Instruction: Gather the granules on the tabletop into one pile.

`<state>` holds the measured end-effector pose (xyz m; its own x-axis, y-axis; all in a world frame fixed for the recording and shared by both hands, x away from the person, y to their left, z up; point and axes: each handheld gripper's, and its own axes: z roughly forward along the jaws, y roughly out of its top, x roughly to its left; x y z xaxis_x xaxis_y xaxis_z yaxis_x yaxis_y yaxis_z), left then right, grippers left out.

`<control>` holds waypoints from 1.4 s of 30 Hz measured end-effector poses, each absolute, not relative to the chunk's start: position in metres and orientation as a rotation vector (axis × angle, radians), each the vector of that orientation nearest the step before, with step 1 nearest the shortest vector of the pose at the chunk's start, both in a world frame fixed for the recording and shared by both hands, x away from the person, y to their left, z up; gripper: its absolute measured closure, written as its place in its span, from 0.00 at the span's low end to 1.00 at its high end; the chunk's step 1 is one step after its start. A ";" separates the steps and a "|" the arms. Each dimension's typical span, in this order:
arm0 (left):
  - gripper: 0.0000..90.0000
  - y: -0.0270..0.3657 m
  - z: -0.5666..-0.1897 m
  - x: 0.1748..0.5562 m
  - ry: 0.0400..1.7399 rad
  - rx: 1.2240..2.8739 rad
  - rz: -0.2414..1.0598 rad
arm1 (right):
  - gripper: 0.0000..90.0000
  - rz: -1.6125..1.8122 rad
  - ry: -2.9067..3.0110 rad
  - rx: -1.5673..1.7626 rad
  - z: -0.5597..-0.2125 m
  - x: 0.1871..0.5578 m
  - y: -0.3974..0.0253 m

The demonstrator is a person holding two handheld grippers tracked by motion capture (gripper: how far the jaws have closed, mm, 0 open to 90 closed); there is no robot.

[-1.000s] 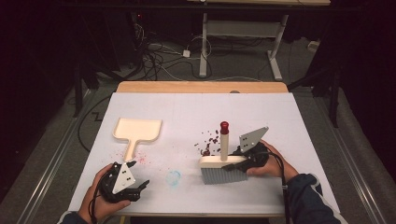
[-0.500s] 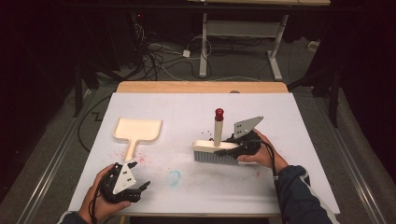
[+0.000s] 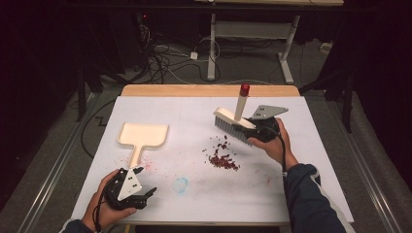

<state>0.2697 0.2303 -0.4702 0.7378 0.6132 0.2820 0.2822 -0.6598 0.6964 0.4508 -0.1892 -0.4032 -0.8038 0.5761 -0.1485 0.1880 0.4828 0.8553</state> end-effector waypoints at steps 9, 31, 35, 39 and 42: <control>0.25 0.231 -0.471 0.270 0.669 2.292 0.670 | 0.75 1.142 2.223 0.712 -0.427 0.484 -0.175; 0.25 0.228 -0.471 0.263 0.649 2.317 0.666 | 0.74 1.302 2.437 0.355 -0.456 0.441 -0.157; 0.25 0.227 -0.472 0.263 0.648 2.320 0.663 | 0.74 1.343 2.475 0.294 -0.456 0.428 -0.165; 0.25 0.226 -0.472 0.263 0.642 2.322 0.662 | 0.74 1.344 2.508 0.232 -0.455 0.416 -0.170; 0.25 0.226 -0.471 0.263 0.637 2.328 0.664 | 0.74 1.346 2.519 0.207 -0.453 0.407 -0.171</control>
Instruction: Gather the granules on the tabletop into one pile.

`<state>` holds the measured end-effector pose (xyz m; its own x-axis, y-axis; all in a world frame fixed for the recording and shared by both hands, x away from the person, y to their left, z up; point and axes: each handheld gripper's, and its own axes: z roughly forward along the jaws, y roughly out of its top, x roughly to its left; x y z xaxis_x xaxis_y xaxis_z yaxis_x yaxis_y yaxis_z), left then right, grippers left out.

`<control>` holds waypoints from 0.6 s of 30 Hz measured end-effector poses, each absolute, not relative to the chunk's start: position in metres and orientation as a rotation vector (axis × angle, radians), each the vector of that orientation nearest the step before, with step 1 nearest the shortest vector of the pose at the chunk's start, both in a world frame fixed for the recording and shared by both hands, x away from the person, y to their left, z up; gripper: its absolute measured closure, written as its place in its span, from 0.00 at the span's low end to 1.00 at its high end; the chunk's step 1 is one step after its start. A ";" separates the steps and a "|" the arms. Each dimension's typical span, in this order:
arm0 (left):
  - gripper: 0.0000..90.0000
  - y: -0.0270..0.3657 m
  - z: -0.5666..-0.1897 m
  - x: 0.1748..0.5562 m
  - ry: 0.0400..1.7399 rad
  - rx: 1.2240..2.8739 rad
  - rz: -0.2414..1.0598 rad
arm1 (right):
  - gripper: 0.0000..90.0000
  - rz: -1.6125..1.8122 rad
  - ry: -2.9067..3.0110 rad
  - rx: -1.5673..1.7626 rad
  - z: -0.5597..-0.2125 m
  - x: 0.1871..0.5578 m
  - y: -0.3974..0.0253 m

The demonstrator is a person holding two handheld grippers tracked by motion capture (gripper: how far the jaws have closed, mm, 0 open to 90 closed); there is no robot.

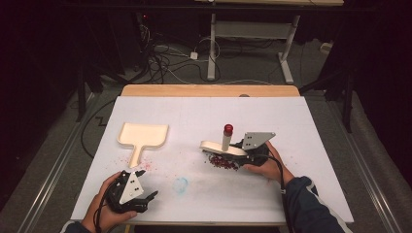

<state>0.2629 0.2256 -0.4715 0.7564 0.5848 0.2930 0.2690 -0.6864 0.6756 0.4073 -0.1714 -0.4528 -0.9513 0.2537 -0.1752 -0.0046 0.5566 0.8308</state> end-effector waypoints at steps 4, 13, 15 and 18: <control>0.25 0.225 -0.471 0.263 0.635 2.328 0.665 | 0.74 1.341 2.510 0.211 -0.452 0.401 -0.174; 0.26 0.224 -0.471 0.264 0.631 2.329 0.670 | 0.75 1.327 2.400 0.307 -0.444 0.401 -0.178; 0.25 0.225 -0.471 0.264 0.630 2.329 0.671 | 0.75 1.340 2.377 0.324 -0.440 0.400 -0.179; 0.25 0.225 -0.470 0.263 0.629 2.328 0.674 | 0.75 1.366 2.336 0.376 -0.432 0.398 -0.179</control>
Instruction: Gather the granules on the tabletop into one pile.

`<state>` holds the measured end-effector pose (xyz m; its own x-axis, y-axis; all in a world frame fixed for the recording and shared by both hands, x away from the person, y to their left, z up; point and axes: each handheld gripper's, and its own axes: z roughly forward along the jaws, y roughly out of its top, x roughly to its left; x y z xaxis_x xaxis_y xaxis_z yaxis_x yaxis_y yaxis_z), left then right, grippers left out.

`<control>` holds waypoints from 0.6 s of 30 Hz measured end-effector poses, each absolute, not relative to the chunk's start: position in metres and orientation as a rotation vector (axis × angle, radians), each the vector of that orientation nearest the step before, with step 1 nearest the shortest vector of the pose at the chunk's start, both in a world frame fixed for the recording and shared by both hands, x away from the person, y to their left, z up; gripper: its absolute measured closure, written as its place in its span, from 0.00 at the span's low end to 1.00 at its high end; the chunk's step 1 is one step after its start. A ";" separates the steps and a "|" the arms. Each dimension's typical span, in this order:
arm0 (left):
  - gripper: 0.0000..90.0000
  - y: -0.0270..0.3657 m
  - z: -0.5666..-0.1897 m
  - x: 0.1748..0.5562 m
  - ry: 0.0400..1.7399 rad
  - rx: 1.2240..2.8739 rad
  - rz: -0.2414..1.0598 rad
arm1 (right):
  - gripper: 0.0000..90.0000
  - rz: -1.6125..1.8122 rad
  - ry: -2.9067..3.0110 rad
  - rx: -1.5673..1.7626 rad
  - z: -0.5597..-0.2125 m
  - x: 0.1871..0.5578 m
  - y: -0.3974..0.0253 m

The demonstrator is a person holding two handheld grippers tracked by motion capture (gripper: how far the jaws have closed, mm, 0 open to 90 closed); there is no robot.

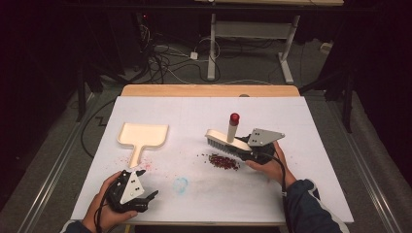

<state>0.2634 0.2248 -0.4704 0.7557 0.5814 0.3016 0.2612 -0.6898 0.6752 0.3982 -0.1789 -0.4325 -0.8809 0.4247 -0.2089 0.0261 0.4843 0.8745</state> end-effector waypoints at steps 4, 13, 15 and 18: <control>0.25 0.225 -0.470 0.263 0.632 2.324 0.677 | 0.75 1.396 2.307 0.499 -0.420 0.390 -0.170; 0.25 0.225 -0.470 0.263 0.624 2.333 0.666 | 0.75 1.562 2.361 0.826 -0.426 0.356 -0.105; 0.25 0.225 -0.471 0.262 0.618 2.341 0.665 | 0.75 1.576 2.349 0.901 -0.435 0.352 -0.093; 0.25 0.225 -0.471 0.262 0.616 2.342 0.662 | 0.75 1.564 2.307 0.992 -0.447 0.353 -0.082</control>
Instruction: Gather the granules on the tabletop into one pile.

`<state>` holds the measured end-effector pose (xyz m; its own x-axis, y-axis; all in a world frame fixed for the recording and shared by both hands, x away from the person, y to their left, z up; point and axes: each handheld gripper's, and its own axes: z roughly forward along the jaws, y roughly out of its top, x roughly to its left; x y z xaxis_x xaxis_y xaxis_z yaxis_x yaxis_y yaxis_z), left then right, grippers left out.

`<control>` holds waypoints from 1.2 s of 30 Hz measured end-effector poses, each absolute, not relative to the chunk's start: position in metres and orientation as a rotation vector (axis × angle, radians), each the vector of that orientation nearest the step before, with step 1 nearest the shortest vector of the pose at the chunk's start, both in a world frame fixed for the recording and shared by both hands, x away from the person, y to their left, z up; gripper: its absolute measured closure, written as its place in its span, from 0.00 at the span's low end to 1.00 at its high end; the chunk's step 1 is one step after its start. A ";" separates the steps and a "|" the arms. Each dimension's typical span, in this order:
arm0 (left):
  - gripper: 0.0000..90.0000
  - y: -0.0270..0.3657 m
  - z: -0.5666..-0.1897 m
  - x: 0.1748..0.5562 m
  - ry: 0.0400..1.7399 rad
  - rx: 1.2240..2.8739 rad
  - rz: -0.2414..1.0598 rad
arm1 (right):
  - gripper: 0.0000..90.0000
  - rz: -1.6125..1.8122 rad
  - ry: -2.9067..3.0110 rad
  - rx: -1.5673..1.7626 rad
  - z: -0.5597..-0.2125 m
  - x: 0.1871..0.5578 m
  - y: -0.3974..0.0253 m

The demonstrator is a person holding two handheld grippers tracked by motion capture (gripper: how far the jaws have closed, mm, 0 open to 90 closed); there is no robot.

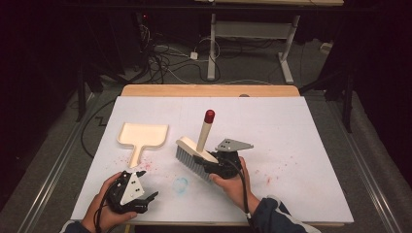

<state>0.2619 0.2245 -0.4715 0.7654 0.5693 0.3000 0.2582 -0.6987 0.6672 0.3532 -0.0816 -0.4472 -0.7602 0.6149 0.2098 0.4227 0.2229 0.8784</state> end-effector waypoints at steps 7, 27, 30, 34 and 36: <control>0.25 0.225 -0.471 0.261 0.614 2.351 0.672 | 0.75 1.453 2.155 1.212 -0.464 0.369 -0.087; 0.25 0.219 -0.472 0.260 0.592 2.378 0.695 | 0.75 1.378 2.064 1.323 -0.449 0.345 -0.137; 0.25 0.219 -0.472 0.260 0.594 2.377 0.695 | 0.75 1.386 2.057 1.272 -0.440 0.344 -0.141; 0.25 0.220 -0.472 0.260 0.594 2.378 0.694 | 0.75 1.430 2.060 1.229 -0.425 0.344 -0.152; 0.25 0.220 -0.472 0.260 0.595 2.376 0.694 | 0.75 1.430 2.070 1.188 -0.418 0.347 -0.160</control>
